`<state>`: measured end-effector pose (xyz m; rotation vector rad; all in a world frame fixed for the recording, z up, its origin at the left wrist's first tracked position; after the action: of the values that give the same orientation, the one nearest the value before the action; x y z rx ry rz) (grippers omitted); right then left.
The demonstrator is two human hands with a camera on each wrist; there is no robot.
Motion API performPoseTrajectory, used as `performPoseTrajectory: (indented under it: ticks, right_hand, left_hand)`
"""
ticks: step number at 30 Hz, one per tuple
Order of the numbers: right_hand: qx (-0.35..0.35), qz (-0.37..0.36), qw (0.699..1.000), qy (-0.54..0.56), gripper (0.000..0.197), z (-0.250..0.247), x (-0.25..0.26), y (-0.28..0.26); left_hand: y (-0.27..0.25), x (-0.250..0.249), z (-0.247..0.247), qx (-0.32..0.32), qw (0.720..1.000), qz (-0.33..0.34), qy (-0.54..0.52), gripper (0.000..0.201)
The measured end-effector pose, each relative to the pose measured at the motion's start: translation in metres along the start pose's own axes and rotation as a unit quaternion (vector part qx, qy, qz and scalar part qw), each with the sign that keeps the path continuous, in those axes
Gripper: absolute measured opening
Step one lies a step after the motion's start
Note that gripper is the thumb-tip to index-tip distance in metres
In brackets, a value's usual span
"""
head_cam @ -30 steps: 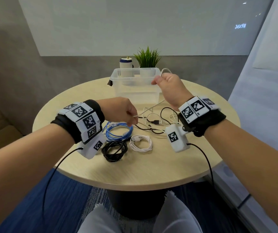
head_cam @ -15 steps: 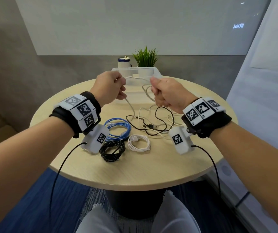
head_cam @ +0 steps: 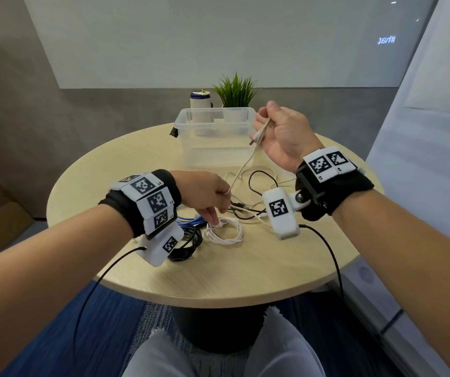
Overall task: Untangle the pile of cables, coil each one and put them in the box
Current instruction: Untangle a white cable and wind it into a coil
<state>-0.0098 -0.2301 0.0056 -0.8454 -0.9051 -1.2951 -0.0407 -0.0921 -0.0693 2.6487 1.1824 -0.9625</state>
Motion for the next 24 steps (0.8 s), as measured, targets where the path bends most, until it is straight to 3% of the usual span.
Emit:
performPoseTrajectory:
  ticks: [2,4,6,8,11,14,18,21,24]
  right_hand:
    - [-0.084,-0.038,0.983,-0.156,0.028,-0.01,0.001,0.002]
    - [-0.135,-0.071,0.923,-0.353,0.028,-0.011,-0.001,0.0]
    - [-0.127,-0.075,0.86,-0.489,0.025,-0.007,-0.011,-0.002]
    - [-0.1,-0.051,0.83,-0.546,0.022,-0.005,-0.022,-0.002]
    - [-0.072,-0.008,0.835,-0.546,0.026,-0.005,-0.032,-0.004]
    - [-0.052,0.009,0.848,-0.528,0.042,-0.005,-0.033,-0.008]
    - [-0.024,-0.008,0.866,-0.499,0.048,-0.001,-0.03,-0.009]
    - [0.019,0.004,0.93,-0.367,0.047,0.005,-0.025,-0.009]
    - [0.043,0.026,0.967,-0.251,0.045,0.008,-0.022,-0.009]
  left_hand:
    - [-0.001,0.002,0.001,0.009,1.0,0.003,-0.004,0.017]
    - [0.0,0.002,-0.008,-0.025,1.0,0.016,0.004,0.017]
    - [0.0,-0.005,-0.024,-0.074,0.993,0.04,0.084,0.015]
    - [-0.002,-0.015,-0.042,-0.145,0.973,0.063,0.17,0.013]
    - [-0.007,-0.025,-0.065,-0.267,0.942,0.092,0.18,0.016]
    - [-0.012,-0.029,-0.082,-0.324,0.922,0.103,0.183,0.017]
    - [-0.014,-0.018,-0.091,-0.338,0.924,0.072,0.165,0.017]
    - [-0.009,-0.008,-0.085,-0.323,0.937,0.072,0.112,0.012]
    - [-0.002,-0.001,-0.068,-0.283,0.957,0.068,0.013,0.015]
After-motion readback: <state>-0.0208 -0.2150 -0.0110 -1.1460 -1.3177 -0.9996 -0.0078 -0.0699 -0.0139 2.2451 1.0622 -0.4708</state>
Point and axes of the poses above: each hand's wrist, its own y-axis towards the middle knuckle, its own z-axis out of the palm, x = y × z, the point moved 7 cm from there along y, towards the middle knuckle, and after that the axes turned 15 degrees about z, right-handed, at the moved point
